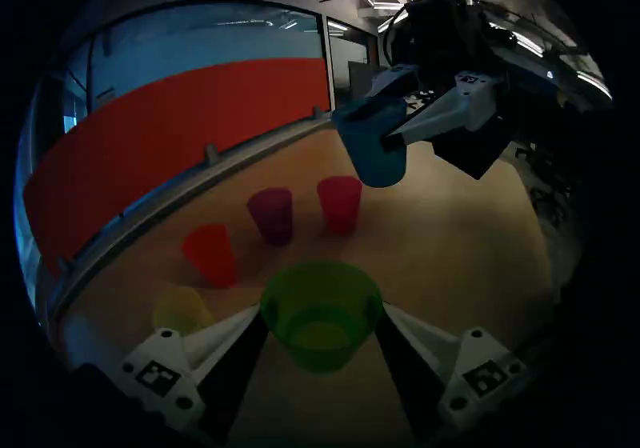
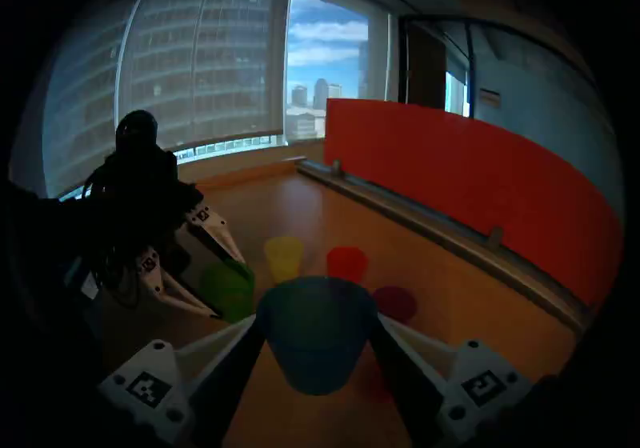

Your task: Pour water

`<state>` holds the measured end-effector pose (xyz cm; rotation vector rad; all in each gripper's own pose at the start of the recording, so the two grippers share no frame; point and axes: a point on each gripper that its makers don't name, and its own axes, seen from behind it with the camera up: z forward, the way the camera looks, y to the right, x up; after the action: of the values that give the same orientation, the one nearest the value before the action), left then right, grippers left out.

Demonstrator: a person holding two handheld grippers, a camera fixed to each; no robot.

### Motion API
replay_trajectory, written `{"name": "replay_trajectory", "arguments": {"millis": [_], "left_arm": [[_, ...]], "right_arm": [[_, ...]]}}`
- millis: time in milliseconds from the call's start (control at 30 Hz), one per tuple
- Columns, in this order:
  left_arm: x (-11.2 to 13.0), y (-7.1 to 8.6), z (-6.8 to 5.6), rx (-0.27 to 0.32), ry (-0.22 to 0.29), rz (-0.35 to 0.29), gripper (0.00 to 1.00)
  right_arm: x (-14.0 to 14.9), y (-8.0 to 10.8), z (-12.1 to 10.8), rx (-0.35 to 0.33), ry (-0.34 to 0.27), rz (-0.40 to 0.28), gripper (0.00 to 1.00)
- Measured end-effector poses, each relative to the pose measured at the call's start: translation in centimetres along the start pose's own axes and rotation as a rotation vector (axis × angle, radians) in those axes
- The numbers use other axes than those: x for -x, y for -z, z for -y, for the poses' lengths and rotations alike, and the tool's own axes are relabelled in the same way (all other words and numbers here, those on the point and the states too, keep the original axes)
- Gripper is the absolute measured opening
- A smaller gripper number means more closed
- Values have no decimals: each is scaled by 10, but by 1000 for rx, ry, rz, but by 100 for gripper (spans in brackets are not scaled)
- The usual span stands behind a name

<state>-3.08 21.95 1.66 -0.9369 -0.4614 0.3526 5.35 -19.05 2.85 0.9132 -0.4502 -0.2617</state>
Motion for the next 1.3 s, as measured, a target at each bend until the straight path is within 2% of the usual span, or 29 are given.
{"name": "replay_trajectory", "arguments": {"millis": [167, 300, 600, 1300], "left_arm": [[20, -8, 1, 19, 8, 57, 86], [29, -12, 3, 22, 14, 78, 86], [42, -17, 12, 14, 56, 81, 86], [56, -16, 17, 25, 113, 70, 87]], "right_arm": [[20, -9, 4, -11, 11, 43, 90], [31, -15, 7, -18, 8, 62, 90], [45, -20, 8, -21, 0, 86, 90], [58, -32, 12, -27, -5, 119, 90]]}}
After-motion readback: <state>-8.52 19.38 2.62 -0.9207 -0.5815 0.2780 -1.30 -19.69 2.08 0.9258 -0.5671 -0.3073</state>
